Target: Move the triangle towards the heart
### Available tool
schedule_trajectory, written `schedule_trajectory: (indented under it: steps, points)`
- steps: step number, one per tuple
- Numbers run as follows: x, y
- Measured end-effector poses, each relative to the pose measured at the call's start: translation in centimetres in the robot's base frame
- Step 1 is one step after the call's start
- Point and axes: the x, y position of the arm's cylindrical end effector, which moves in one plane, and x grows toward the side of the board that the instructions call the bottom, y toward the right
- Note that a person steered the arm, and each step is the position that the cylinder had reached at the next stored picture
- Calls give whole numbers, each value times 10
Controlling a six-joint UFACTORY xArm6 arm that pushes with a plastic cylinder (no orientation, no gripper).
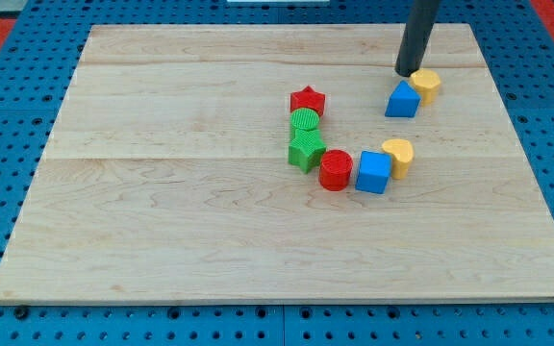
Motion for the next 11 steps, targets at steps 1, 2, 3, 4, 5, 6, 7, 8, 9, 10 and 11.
schedule_trajectory:
  steps: [1, 2, 3, 4, 5, 6, 7, 8, 9, 10, 11]
  points:
    - [4, -37]
    - [20, -48]
    - [24, -48]
    - [24, -48]
    - [24, -37]
    - [24, -21]
    - [24, 1]
    - [29, 9]
    - [51, 12]
    - [68, 11]
    - [68, 5]
